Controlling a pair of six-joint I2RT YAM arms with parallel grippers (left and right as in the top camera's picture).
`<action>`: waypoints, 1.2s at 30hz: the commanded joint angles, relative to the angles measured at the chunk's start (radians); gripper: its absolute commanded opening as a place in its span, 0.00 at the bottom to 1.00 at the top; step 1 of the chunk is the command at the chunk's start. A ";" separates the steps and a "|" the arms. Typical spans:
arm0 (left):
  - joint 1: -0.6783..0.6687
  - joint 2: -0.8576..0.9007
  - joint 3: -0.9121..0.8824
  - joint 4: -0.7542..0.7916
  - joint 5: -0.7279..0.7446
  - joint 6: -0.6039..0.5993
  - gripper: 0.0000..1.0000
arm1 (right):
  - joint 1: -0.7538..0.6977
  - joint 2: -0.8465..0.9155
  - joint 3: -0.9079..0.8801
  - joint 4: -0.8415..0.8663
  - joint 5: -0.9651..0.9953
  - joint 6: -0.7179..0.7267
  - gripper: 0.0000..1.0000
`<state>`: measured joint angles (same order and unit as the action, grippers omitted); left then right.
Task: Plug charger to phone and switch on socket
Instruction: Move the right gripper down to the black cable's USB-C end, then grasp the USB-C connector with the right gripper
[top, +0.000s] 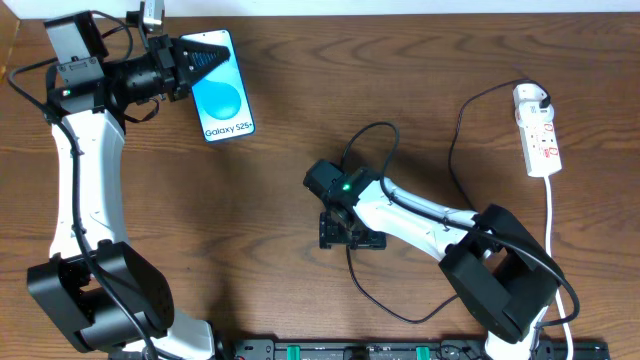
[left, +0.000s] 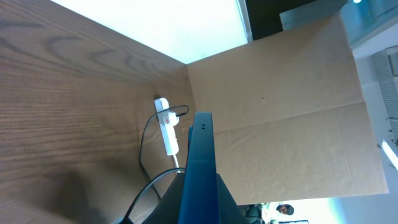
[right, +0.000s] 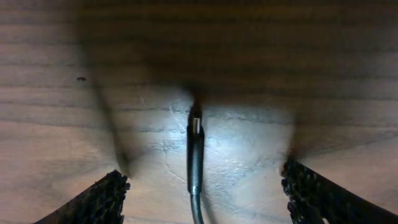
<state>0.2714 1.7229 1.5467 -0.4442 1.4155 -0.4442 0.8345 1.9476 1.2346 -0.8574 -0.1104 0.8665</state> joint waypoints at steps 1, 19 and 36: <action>0.003 0.000 0.002 0.006 0.032 0.007 0.07 | 0.004 0.028 0.011 -0.002 0.006 0.013 0.75; 0.003 0.000 0.002 0.006 0.032 0.007 0.07 | 0.005 0.028 0.011 -0.008 0.006 0.019 0.11; 0.003 0.000 0.002 0.006 0.032 0.006 0.08 | -0.076 0.027 0.039 -0.029 -0.011 -0.013 0.01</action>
<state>0.2714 1.7229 1.5467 -0.4442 1.4155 -0.4442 0.8192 1.9564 1.2396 -0.8749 -0.1188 0.8833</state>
